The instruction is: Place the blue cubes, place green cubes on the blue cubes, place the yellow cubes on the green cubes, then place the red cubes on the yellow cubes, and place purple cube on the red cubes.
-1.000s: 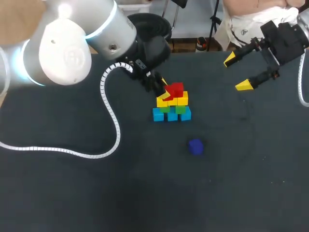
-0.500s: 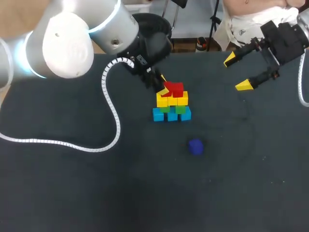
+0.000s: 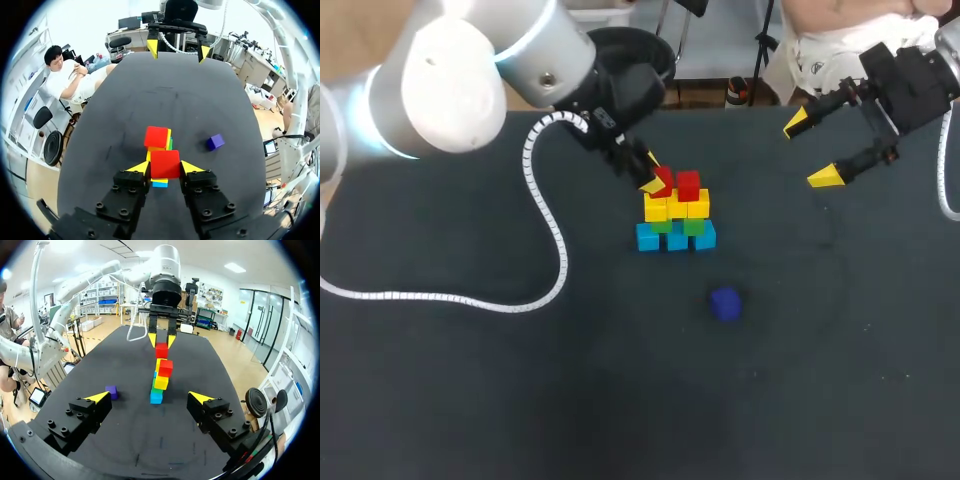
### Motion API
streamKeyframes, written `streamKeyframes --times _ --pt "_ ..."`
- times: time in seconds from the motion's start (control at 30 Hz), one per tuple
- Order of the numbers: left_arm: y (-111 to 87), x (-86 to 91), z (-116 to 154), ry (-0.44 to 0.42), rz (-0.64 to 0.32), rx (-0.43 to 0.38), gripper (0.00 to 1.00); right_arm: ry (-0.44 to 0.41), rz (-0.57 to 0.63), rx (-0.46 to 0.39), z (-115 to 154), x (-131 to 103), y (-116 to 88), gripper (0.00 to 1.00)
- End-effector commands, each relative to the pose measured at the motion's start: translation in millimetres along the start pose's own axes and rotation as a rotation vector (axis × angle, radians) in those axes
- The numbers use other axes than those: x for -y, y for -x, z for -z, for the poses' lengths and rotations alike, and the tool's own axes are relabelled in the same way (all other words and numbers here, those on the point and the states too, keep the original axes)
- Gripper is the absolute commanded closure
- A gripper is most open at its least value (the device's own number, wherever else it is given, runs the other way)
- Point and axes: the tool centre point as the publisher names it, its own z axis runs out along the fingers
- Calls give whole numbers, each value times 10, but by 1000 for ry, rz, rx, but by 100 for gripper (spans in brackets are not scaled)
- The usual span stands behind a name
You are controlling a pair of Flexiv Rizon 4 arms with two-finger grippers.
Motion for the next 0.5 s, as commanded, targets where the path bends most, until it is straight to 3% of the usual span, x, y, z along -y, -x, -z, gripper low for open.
streamKeyframes --times 0.03,0.5 --pt "21 -9 -4 -13 -8 -3 100 0 1 1 -2 3 -3 0" --pt "45 12 -86 -40 -13 -3 100 0 1 1 -2 3 -3 0"
